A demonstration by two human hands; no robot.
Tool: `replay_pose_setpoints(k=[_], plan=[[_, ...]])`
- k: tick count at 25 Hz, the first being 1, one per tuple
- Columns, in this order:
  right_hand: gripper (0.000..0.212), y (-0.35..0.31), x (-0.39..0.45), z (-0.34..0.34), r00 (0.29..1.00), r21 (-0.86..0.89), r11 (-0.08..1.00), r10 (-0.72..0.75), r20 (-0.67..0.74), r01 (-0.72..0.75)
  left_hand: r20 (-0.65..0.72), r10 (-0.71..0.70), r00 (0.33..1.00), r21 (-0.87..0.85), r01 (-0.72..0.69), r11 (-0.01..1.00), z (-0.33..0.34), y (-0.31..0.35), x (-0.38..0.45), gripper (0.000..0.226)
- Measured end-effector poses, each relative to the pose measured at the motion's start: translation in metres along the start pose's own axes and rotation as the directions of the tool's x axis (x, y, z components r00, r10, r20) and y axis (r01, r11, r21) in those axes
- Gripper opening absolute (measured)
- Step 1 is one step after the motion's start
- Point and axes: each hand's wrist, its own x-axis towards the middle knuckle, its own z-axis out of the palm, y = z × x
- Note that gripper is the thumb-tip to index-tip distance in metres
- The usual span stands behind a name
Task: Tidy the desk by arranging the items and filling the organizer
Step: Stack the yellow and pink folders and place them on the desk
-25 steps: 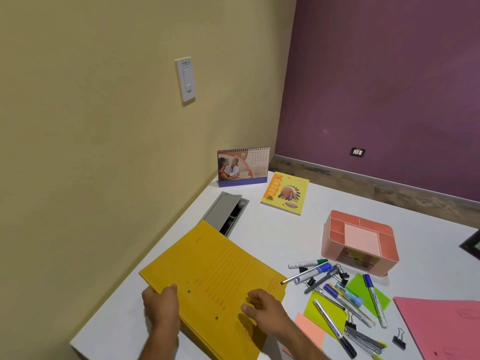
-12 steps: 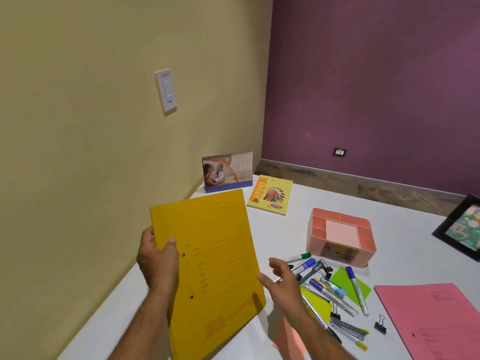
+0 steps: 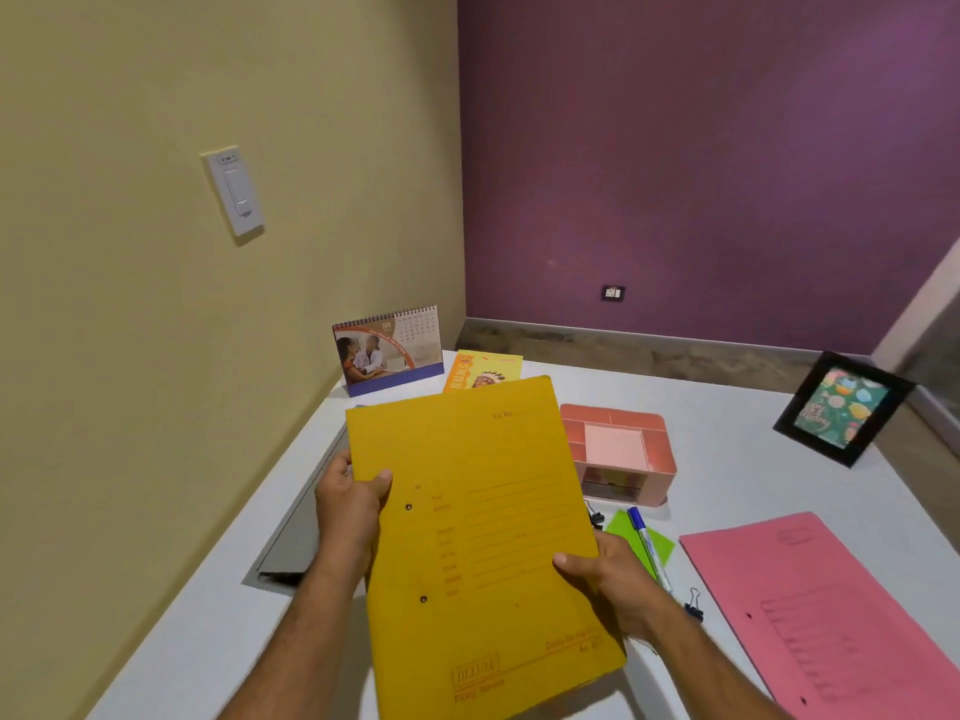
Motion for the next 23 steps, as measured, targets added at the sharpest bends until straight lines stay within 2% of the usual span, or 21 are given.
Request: replay_pose_setpoints(k=[4,8,12,13,15,17,19,21,23], plan=[[0.041,0.006,-0.022,-0.04,0.996,0.095,0.995,0.007,-0.091,0.002,0.207,-0.159,0.965,-0.044,0.172,0.984,0.032,-0.013,-0.003,0.023],[0.032,0.008,-0.045,-0.072,0.975,0.144,0.988,-0.015,-0.224,0.049,0.425,-0.264,0.866,0.186,0.202,0.962,0.067,-0.041,-0.029,0.028],[0.025,0.013,-0.062,-0.105,0.932,0.122,0.991,-0.012,-0.362,0.06,0.43,-0.251,0.867,0.195,0.182,0.964,0.105,-0.069,-0.052,0.028],[0.023,0.017,-0.067,-0.115,0.903,0.081,0.995,-0.013,-0.43,0.053,0.434,-0.249,0.866,0.19,0.182,0.965,0.114,-0.071,-0.056,0.029],[0.02,0.029,-0.08,-0.133,0.798,-0.133,0.99,-0.05,-0.601,-0.038,0.439,-0.244,0.865,0.193,0.175,0.965,0.126,-0.077,-0.059,0.031],[0.017,0.046,-0.098,-0.15,0.697,-0.435,0.872,-0.169,-0.697,-0.225,0.432,-0.243,0.869,0.203,0.169,0.964,0.134,-0.083,-0.06,0.033],[0.033,0.069,-0.112,-0.165,0.727,-0.646,0.637,-0.189,-0.66,-0.42,0.421,-0.251,0.871,0.211,0.175,0.962,0.14,-0.088,-0.062,0.033],[0.046,0.092,-0.121,-0.175,0.772,-0.724,0.43,-0.091,-0.629,-0.539,0.421,-0.259,0.869,0.22,0.179,0.959,0.143,-0.092,-0.064,0.032],[0.049,0.104,-0.128,-0.175,0.787,-0.748,0.342,-0.039,-0.616,-0.569,0.418,-0.266,0.869,0.222,0.186,0.957,0.145,-0.095,-0.066,0.031]])
